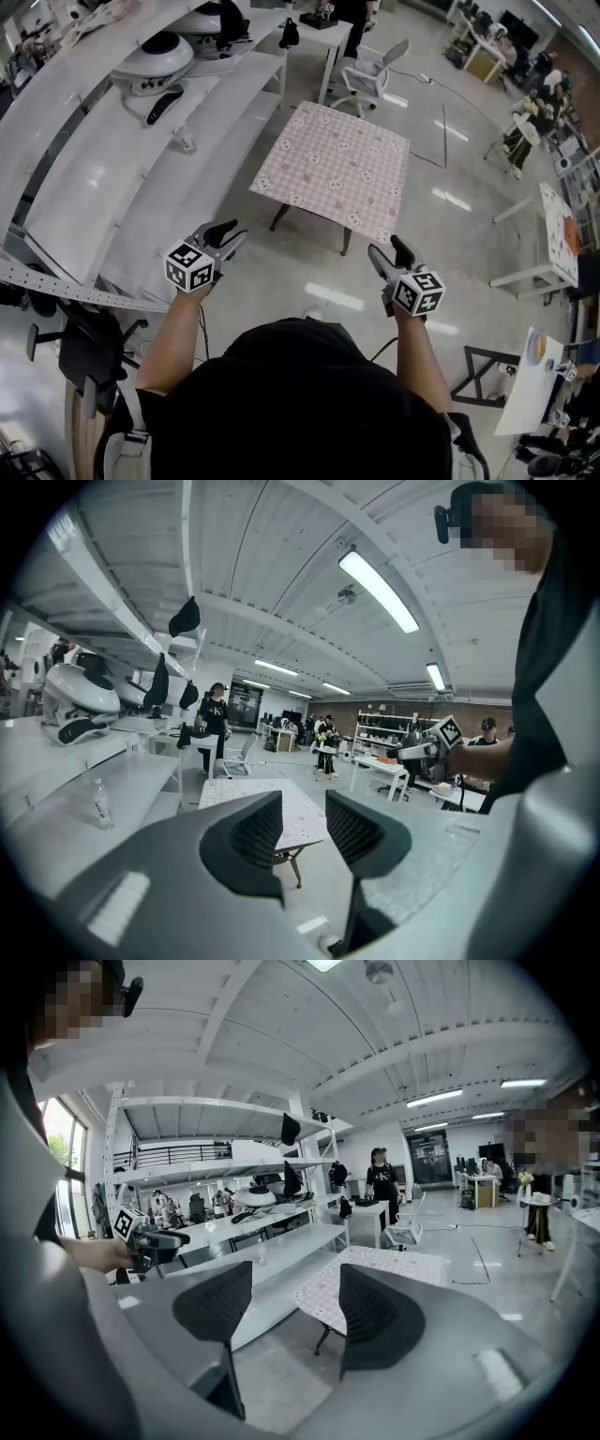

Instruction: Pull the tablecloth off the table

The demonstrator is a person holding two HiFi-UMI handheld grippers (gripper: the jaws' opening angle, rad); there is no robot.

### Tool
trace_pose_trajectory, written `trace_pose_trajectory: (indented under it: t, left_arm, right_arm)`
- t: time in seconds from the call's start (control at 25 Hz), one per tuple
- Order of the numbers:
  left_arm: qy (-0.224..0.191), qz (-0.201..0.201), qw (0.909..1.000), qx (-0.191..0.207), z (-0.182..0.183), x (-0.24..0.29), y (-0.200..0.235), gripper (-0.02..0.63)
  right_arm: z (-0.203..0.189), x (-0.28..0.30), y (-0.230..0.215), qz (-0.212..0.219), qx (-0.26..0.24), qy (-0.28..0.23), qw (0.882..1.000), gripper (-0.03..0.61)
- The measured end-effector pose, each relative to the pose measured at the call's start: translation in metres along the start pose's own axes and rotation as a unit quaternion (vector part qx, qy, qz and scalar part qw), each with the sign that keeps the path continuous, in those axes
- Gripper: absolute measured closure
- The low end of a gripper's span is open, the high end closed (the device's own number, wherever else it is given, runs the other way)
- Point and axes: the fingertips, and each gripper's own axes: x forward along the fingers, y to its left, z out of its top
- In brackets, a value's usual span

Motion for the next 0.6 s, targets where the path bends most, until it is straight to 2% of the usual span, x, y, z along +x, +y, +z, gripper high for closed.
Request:
trace_pose_trajectory:
  t: [0.4,0.6]
  left_arm:
    - [0.030,-0.011,0.9995,-0.001,-0.008,0.028,0.018,0.468]
    - [0.041,-0.011,0.9991,-0.001,-0.004,0.053,0.038,0.467]
  right_arm:
    - [-0.012,0.026,-0.020,-0.006,0.029,0.002,1.000,0.256]
    - [-0.005,0.051,-0.040,-0.006,0.031,0.004,0.999,0.255]
